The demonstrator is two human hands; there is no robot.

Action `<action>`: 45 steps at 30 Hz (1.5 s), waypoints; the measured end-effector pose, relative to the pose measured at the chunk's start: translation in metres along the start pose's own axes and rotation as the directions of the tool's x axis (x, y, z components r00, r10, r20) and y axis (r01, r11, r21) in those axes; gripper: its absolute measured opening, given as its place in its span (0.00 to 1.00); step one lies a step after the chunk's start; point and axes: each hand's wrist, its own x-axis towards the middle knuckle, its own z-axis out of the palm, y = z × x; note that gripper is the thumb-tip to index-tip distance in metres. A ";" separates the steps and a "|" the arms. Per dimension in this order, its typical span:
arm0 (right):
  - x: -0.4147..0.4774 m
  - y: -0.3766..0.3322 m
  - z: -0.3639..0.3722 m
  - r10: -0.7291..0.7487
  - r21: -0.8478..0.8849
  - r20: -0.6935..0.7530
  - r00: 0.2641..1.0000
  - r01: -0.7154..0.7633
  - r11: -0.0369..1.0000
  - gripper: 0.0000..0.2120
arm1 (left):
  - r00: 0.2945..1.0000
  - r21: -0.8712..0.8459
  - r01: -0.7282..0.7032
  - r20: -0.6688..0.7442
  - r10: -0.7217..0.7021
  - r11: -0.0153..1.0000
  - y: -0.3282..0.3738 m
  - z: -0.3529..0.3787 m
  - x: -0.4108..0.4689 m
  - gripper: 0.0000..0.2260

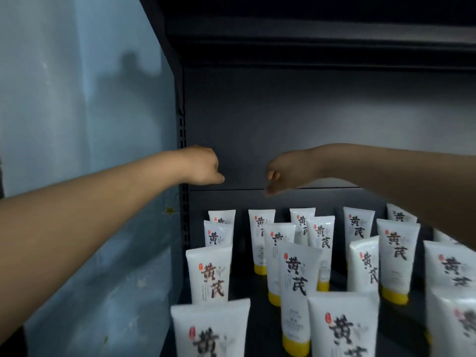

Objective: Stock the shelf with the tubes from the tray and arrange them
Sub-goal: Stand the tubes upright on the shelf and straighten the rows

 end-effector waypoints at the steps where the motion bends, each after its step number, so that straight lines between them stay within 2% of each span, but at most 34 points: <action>1: -0.006 -0.002 -0.002 -0.001 0.004 -0.007 1.000 0.001 1.000 0.23 | 1.000 -0.001 -0.007 0.005 0.007 1.000 0.003 -0.001 -0.007 0.19; 6: -0.041 -0.013 -0.009 -0.024 -0.018 -0.066 0.998 0.023 1.000 0.25 | 1.000 0.009 -0.011 0.014 0.011 1.000 0.020 -0.011 -0.046 0.12; 11: -0.080 -0.011 -0.005 -0.067 0.042 -0.103 0.992 0.071 0.997 0.25 | 0.997 -0.073 0.063 -0.032 -0.066 0.995 0.043 -0.031 -0.092 0.15; 16: -0.113 -0.008 0.010 -0.130 0.112 -0.084 0.988 0.139 0.984 0.20 | 0.993 -0.123 0.101 -0.051 -0.108 0.987 0.056 -0.039 -0.124 0.15; 21: -0.127 -0.009 0.026 -0.131 0.150 -0.038 0.991 0.136 0.979 0.21 | 0.994 -0.187 0.101 -0.013 -0.105 0.977 0.065 -0.036 -0.144 0.15; 29: -0.114 -0.011 0.040 -0.049 0.151 -0.032 0.998 0.054 0.987 0.25 | 0.996 -0.149 0.079 0.042 -0.073 0.986 0.050 -0.011 -0.137 0.15; 35: -0.105 -0.013 0.046 -0.039 0.261 -0.021 0.999 0.043 0.964 0.24 | 0.995 -0.245 0.034 0.096 -0.011 0.969 0.037 0.015 -0.123 0.16; 40: -0.097 -0.012 0.054 -0.068 0.302 0.052 0.996 0.049 0.952 0.19 | 0.993 -0.328 -0.001 0.111 0.039 0.945 0.033 0.033 -0.118 0.12; 45: -0.093 -0.012 0.057 -0.064 0.357 0.043 0.997 0.044 0.933 0.13 | 0.998 -0.355 -0.034 0.045 0.054 0.934 0.027 0.043 -0.113 0.10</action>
